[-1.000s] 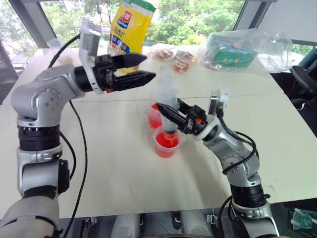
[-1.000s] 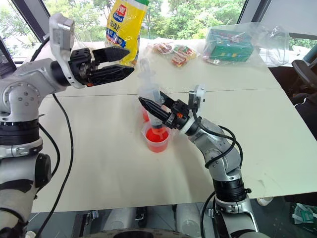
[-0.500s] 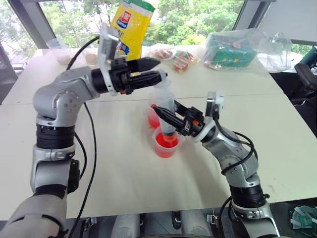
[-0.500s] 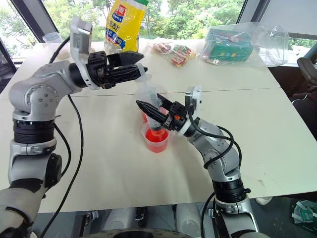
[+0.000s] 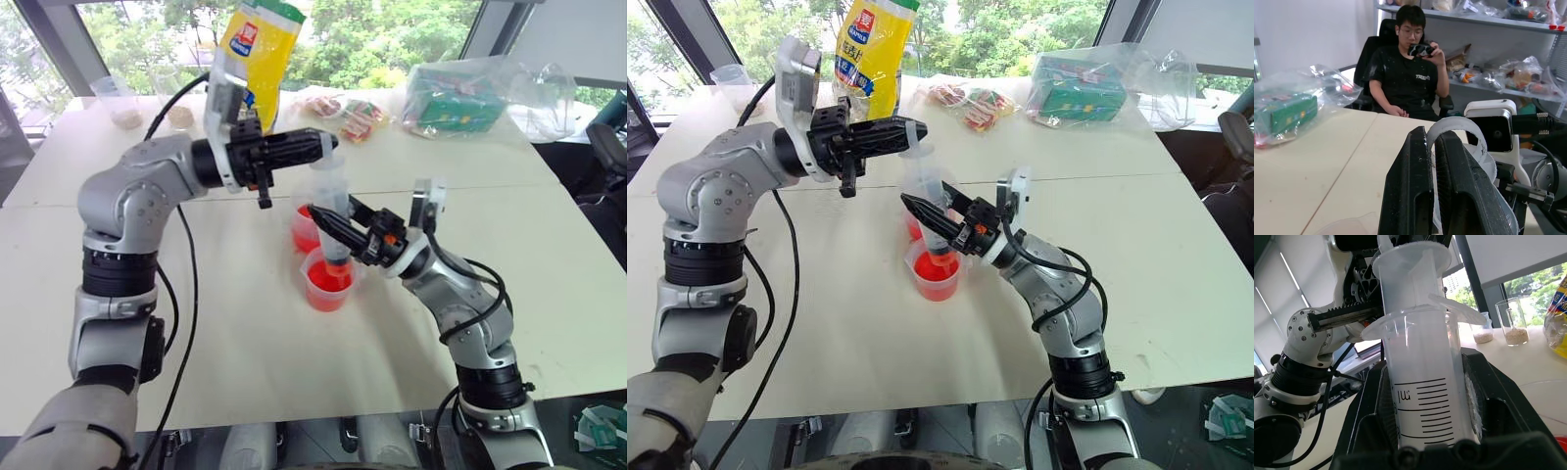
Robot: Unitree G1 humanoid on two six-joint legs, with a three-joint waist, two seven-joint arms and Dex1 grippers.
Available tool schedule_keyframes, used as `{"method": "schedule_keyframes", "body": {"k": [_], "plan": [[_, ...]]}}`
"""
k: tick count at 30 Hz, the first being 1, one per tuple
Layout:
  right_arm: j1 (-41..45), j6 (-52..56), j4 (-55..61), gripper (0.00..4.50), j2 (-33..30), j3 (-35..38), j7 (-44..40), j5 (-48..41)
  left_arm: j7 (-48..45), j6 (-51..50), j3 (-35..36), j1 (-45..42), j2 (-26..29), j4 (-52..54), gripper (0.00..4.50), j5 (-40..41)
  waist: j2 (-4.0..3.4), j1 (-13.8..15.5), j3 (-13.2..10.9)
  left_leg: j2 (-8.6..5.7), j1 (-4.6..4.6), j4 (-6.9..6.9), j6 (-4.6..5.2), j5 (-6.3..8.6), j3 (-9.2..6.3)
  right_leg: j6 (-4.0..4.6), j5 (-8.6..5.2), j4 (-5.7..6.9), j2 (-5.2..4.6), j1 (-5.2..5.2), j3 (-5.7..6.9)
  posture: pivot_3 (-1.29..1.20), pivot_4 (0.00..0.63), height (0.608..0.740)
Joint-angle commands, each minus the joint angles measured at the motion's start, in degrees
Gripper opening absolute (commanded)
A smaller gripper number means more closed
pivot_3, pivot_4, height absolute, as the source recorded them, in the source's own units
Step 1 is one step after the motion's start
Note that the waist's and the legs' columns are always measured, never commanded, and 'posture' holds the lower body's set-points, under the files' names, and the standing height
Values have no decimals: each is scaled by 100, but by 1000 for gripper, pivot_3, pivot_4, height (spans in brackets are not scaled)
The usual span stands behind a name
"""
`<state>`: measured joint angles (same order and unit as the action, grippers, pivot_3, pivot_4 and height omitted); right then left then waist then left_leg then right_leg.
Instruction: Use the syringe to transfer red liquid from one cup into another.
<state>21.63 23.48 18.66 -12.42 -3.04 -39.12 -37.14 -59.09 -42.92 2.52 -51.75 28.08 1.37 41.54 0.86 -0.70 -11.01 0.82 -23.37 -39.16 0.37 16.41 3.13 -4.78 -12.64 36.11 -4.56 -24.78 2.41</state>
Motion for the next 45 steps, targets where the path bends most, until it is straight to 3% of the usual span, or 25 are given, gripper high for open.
{"method": "schedule_keyframes", "body": {"k": [1,23,26,33,41,45], "plan": [[402,-94,337,1424,100,144,80,-218,-144,-37,-308,123,10,261,10,-65,0,0,0,0,0,0,0,0,0,0,0,0,0,0,0,0,150,740],[655,116,379,1424,109,305,237,-415,-79,-136,-297,85,56,263,10,-96,0,3,0,0,0,0,0,0,0,0,0,0,0,0,0,0,150,740],[547,117,375,1424,98,246,222,-415,3,-180,-90,-107,137,21,1022,-88,0,2,0,0,0,0,0,0,0,0,0,0,0,0,0,0,150,740],[474,154,379,1424,58,243,216,-463,93,-440,589,-326,498,-431,4473,203,0,-15,0,1,1,0,0,0,0,0,0,2,1,-1,0,0,150,740],[714,336,369,1424,-25,509,479,-724,-20,-275,748,14,1101,-402,4473,40,0,-5,0,1,0,0,0,0,0,0,0,0,0,-1,0,0,150,740],[1245,905,222,1424,-135,969,1385,-944,22,-196,712,329,1113,-176,4473,34,0,5,0,1,-1,0,-1,0,1,1,0,1,-4,-1,0,0,150,740]]}}
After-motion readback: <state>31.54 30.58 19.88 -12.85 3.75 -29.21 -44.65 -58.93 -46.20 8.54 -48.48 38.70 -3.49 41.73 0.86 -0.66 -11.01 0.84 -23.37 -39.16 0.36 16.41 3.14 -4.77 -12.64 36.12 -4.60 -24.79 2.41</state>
